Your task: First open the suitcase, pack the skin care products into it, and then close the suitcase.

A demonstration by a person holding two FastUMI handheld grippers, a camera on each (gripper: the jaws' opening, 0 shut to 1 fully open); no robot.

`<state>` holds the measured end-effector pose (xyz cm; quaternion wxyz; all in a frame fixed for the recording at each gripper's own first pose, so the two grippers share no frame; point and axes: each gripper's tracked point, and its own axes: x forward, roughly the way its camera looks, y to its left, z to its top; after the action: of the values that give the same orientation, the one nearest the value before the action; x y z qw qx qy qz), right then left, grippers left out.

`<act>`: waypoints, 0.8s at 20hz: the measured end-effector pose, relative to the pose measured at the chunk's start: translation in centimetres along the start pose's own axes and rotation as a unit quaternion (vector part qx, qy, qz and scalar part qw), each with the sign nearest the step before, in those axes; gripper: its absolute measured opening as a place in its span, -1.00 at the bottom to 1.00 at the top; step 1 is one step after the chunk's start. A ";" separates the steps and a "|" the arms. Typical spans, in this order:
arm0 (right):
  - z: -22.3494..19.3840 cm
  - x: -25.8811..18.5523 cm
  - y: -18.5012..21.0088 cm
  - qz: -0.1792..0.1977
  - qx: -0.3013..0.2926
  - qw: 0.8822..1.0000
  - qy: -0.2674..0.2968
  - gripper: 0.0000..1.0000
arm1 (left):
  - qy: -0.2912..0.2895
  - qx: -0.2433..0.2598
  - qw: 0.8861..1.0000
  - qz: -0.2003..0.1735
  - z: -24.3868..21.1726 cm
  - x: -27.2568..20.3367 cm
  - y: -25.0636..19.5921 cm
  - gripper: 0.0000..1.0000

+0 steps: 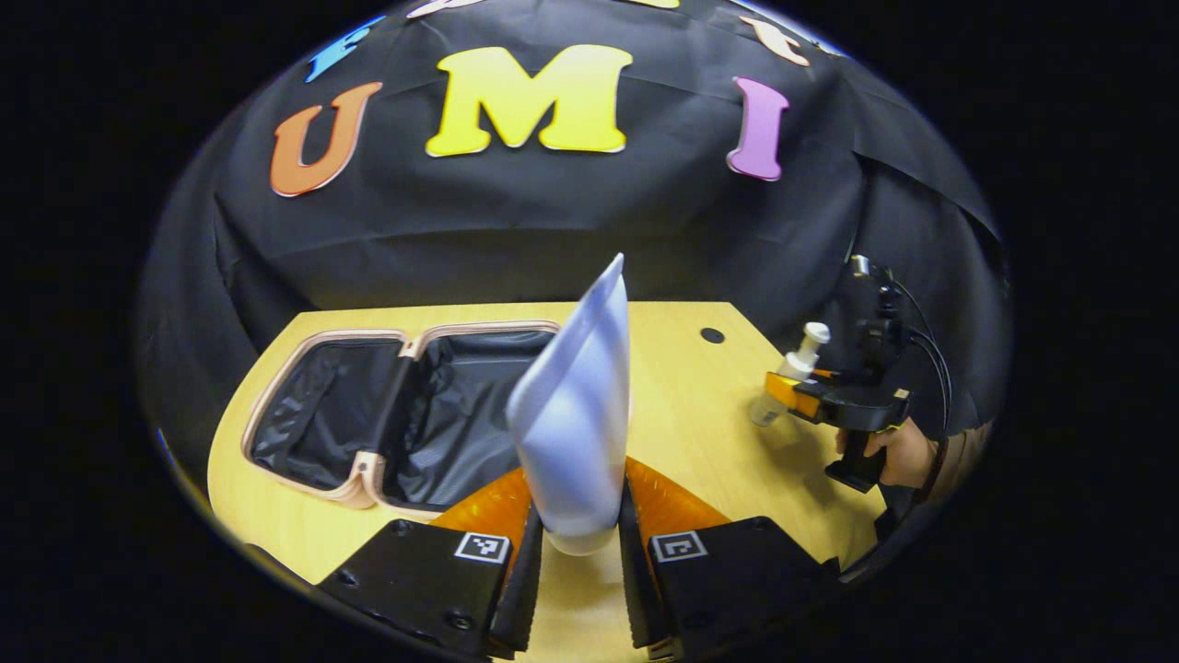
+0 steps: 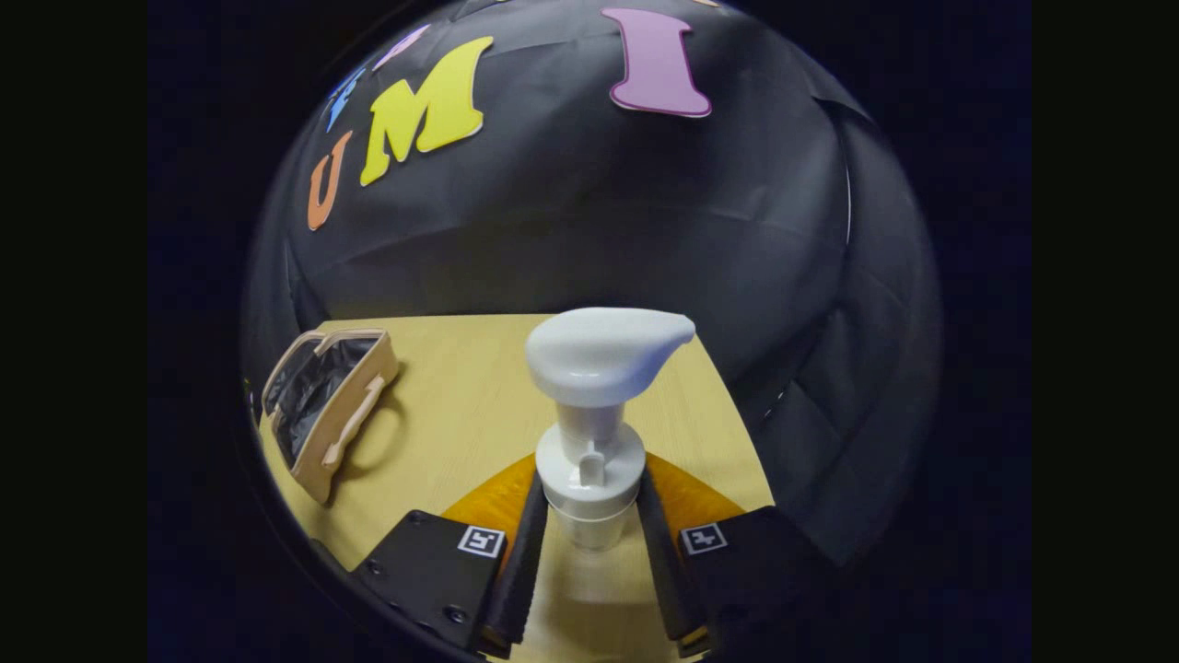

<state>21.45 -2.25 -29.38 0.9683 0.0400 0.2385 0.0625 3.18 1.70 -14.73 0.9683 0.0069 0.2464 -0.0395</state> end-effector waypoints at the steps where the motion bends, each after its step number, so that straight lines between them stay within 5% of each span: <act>1: 0.1 0.0 0.1 0.002 -0.003 1.000 -0.001 0.04 | 0.000 -0.006 1.000 0.010 0.0 -0.2 1.3 -0.17; 8: 1.0 -5.6 3.3 0.035 -0.018 0.999 -0.002 -0.06 | 0.015 -0.021 0.998 0.059 -0.1 0.9 8.4 -0.17; 16: 3.9 -19.4 14.3 0.113 -0.029 0.992 -0.048 -0.07 | 0.092 -0.012 0.995 0.035 -3.4 9.3 11.9 -0.16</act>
<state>4.73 8.99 -15.54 0.9662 0.0416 0.1834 0.1764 10.69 12.99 -22.24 0.9425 0.0074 0.3342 -0.0017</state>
